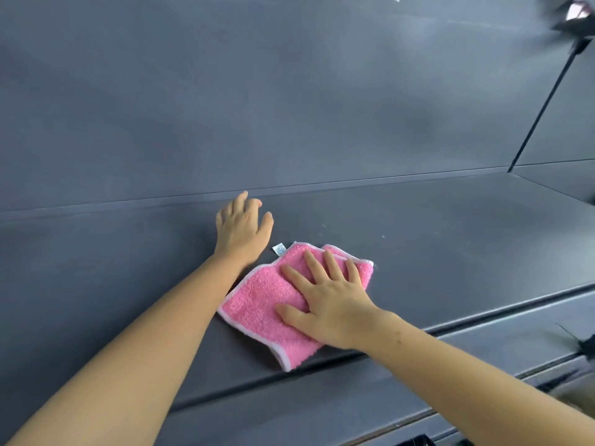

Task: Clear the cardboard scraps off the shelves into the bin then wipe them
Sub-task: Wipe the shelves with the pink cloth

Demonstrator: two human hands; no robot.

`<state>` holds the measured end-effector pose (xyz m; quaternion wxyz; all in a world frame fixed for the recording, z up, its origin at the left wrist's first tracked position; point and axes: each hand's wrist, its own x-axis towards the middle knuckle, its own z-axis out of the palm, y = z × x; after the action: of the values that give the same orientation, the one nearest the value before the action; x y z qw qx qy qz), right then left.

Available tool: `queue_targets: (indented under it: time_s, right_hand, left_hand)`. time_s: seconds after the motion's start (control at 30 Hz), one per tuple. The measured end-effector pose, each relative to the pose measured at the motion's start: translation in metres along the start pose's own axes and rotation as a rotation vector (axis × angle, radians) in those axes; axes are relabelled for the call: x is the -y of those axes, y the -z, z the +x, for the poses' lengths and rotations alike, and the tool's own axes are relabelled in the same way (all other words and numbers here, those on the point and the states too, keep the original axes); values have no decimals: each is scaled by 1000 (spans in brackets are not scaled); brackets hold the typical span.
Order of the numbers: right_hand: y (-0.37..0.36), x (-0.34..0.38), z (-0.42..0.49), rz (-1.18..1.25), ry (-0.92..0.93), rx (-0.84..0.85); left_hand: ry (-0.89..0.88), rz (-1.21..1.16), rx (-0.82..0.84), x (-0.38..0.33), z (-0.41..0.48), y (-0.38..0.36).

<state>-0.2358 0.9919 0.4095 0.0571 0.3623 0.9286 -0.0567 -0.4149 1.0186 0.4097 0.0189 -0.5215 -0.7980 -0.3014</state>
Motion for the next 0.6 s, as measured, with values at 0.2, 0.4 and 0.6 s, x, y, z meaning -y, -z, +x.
queue_targets:
  time_s: [0.2,0.4,0.6]
  right_hand:
    - [1,11,-6,18,-41,-5]
    - [7,21,30,92,-124,-19]
    - [6,26,51,141,-159,-34]
  left_hand:
    - [-17,-1,-16,0,-1,-1]
    - [42,-118,50,-17,-7,11]
    - [-131,-69,315,-42,-38,25]
